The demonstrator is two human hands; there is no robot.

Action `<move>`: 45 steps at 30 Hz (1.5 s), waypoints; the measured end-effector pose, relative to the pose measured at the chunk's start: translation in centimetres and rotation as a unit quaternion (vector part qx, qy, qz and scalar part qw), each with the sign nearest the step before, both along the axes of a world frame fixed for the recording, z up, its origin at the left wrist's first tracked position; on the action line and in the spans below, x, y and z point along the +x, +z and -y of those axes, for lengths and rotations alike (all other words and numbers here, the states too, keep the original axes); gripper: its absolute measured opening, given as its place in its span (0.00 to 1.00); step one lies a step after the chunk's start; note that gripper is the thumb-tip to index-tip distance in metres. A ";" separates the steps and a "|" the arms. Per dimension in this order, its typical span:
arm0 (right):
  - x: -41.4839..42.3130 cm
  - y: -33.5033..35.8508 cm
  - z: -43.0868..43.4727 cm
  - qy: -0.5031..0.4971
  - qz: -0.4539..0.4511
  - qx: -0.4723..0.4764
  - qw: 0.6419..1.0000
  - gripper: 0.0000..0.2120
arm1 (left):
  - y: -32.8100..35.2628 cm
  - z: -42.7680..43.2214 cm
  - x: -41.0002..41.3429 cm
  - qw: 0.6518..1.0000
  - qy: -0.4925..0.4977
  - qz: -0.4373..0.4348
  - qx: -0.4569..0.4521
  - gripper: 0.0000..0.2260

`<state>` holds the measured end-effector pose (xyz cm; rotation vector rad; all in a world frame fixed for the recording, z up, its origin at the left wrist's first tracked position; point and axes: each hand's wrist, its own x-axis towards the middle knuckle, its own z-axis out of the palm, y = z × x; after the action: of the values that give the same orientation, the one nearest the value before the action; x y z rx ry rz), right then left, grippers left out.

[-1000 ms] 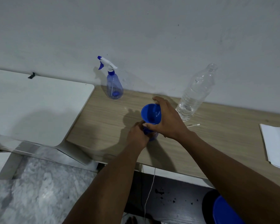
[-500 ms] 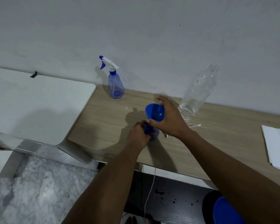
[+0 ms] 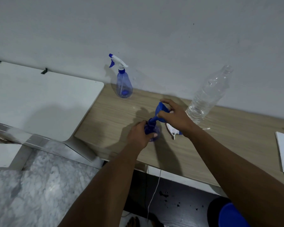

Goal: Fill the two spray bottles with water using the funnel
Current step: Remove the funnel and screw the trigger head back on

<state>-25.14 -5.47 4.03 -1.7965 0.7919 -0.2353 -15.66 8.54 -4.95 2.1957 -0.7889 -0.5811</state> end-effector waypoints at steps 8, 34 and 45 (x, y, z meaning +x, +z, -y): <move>-0.1 -2.3 1.4 -0.057 -0.013 0.297 0.953 0.10 | -0.5 -0.6 0.8 0.999 0.015 -0.013 -0.030 0.21; -5.0 -11.5 0.5 0.013 -0.277 -0.409 0.870 0.33 | -0.7 -2.5 0.1 0.999 0.011 0.022 -0.032 0.22; -3.9 -2.2 0.6 -0.126 0.005 -0.349 0.929 0.10 | -0.5 -1.7 -1.8 0.999 -0.044 0.010 -0.002 0.20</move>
<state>-29.03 -6.03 1.85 -2.3424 1.0137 -0.7739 -17.43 10.19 -5.47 2.1759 -0.8997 -0.6007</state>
